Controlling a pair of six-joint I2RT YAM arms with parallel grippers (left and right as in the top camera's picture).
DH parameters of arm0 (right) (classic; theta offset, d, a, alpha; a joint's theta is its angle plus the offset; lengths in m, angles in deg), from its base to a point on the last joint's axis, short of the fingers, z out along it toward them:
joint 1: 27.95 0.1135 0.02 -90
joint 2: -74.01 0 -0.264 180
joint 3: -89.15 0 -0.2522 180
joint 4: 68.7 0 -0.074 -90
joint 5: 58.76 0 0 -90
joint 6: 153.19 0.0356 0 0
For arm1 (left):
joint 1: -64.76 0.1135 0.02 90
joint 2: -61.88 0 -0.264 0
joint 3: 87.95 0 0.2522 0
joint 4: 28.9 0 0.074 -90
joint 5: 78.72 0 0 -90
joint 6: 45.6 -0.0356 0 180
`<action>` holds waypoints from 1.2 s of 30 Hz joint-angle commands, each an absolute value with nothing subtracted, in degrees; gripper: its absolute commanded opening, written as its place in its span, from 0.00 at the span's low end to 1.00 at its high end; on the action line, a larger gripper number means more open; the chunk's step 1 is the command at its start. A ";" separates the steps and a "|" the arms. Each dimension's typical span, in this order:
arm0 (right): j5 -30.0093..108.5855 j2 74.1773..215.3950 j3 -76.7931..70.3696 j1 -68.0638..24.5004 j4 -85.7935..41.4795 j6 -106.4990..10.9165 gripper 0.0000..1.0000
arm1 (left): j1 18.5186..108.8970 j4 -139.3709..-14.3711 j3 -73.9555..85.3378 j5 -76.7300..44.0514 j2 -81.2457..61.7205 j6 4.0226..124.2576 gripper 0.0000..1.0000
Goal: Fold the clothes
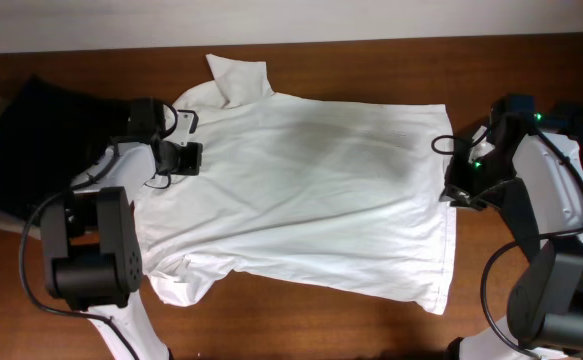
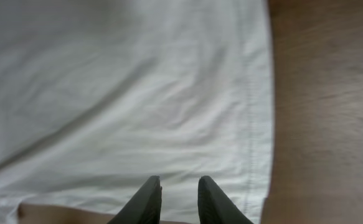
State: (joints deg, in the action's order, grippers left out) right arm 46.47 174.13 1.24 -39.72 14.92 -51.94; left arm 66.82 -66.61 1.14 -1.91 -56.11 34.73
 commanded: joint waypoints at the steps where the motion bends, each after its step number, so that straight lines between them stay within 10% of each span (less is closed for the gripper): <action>1: 50.71 173.69 1.67 -37.62 13.83 -54.00 0.25 | 68.44 -63.53 1.25 5.76 -59.74 35.91 0.00; 6: 48.39 174.15 -0.16 -33.42 9.46 -51.14 0.25 | 72.18 -64.58 5.49 -2.59 -59.91 38.97 0.01; 15: 43.87 175.22 -11.42 -32.50 4.28 -44.80 0.25 | 71.28 -93.49 31.44 -11.79 -59.32 33.53 0.32; 23: 40.24 177.25 -19.77 -32.52 -21.67 -36.08 0.15 | 71.30 -122.72 49.65 -1.89 -54.23 32.85 0.11; 29: 38.47 178.61 -19.18 -38.01 -22.50 -36.49 0.16 | 71.30 -132.25 49.62 3.40 -45.77 37.53 0.11; 36: 53.35 166.54 -15.99 -43.87 -11.68 -44.99 0.40 | 71.28 -139.37 44.36 5.56 -37.38 41.16 0.25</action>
